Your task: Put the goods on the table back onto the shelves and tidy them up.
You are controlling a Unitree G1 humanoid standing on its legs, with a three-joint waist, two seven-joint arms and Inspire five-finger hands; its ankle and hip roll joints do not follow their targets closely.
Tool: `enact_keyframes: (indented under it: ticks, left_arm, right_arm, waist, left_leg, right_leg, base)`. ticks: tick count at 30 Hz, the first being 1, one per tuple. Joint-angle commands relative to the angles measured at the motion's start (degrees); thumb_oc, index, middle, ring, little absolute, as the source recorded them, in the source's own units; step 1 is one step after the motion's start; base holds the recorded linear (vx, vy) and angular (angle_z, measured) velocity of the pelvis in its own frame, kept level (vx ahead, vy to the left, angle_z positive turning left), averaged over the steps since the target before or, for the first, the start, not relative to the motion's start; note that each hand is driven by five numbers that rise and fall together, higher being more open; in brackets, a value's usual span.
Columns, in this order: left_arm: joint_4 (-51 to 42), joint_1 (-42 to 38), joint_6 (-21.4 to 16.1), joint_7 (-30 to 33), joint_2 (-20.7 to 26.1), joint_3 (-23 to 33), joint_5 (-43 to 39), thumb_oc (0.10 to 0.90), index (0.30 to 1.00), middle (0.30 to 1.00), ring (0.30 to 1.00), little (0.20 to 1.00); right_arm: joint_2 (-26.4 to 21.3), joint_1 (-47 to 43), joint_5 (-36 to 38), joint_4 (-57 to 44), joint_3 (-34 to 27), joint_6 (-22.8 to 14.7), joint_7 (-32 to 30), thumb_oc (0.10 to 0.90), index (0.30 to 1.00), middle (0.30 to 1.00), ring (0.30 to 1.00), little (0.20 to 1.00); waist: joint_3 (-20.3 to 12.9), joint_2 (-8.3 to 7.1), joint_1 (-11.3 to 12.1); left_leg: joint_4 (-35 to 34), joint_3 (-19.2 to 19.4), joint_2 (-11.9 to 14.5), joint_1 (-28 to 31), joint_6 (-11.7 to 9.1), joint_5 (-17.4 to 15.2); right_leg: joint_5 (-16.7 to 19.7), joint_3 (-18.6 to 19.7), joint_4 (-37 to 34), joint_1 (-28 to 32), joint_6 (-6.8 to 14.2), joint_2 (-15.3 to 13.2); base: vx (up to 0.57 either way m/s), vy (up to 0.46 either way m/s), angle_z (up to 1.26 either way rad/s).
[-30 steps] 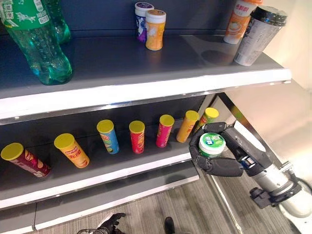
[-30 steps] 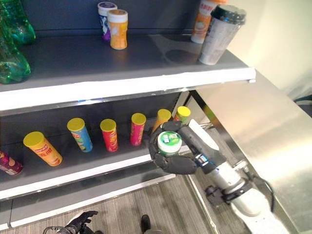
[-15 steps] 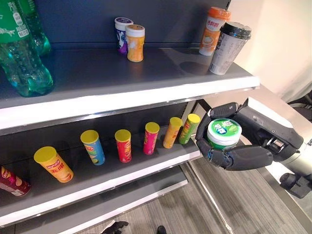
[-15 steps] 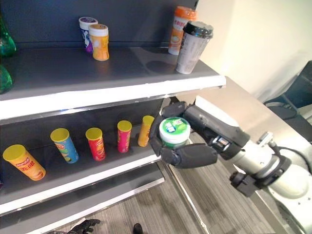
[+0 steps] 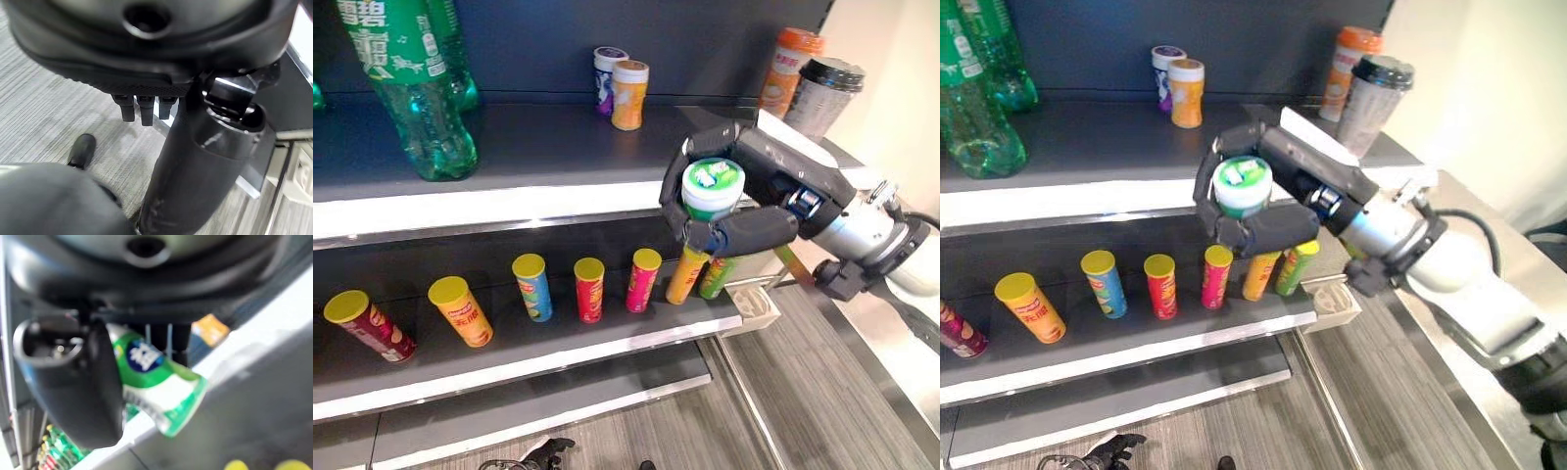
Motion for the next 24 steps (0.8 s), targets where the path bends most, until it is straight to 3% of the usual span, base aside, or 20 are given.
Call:
enact_keyframes:
  ticks: [1,4,8,24]
  left_arm:
    - [-0.6,-0.7,-0.8,0.0,0.0,0.4,-1.5,0.8,0.9,0.9,0.9,0.9]
    - [-0.7,-1.0,-0.5,0.2,0.7,0.1,-1.9,0.8,0.9,0.9,0.9,0.9]
    - [-0.6,-1.0,-0.3,0.2,0.9,0.1,-2.4,0.8,0.9,0.9,0.9,0.9]
    - [-0.8,-1.1,0.3,0.3,2.3,0.2,-4.1,0.8,0.9,0.9,0.9,0.9]
  right_arm:
    - [2.0,-7.4,3.7,3.1,-1.0,-2.5,-5.5,0.4,0.3,0.3,0.3,0.3]
    - [4.8,-15.8,3.6,8.8,4.9,-1.2,-7.1,0.4,0.3,0.3,0.3,0.3]
    - [6.8,-20.4,3.1,12.9,7.7,-0.6,-8.4,0.4,0.3,0.3,0.3,0.3]
    - [23.4,-28.2,-0.8,31.5,8.9,2.6,-13.6,0.4,0.3,0.3,0.3,0.3]
  waist:
    - [1.1,-3.39,1.2]
    - [1.3,-3.25,2.1]
    - [1.3,-2.97,2.3]
    - [1.4,-1.59,3.7]
  left_leg:
    - [0.1,-2.1,-0.2,8.6,-2.8,-8.2]
    - [0.1,-2.4,-0.2,8.6,-2.9,-8.0]
    - [0.1,-2.5,-0.2,8.7,-3.0,-7.8]
    - [0.1,-3.1,0.0,9.1,-2.9,-7.6]
  right_leg:
    - [5.0,0.4,-3.6,3.7,3.6,0.5]
    - [4.6,0.1,-3.5,4.0,3.4,0.6]
    - [4.4,0.0,-3.4,4.3,3.4,0.7]
    - [4.3,0.1,-3.4,5.0,2.8,1.0]
  base:
    - [0.01,0.0,0.07]
    - [0.01,-0.005,0.03]
    - [0.0,0.0,0.01]
    - [0.0,0.0,-0.01]
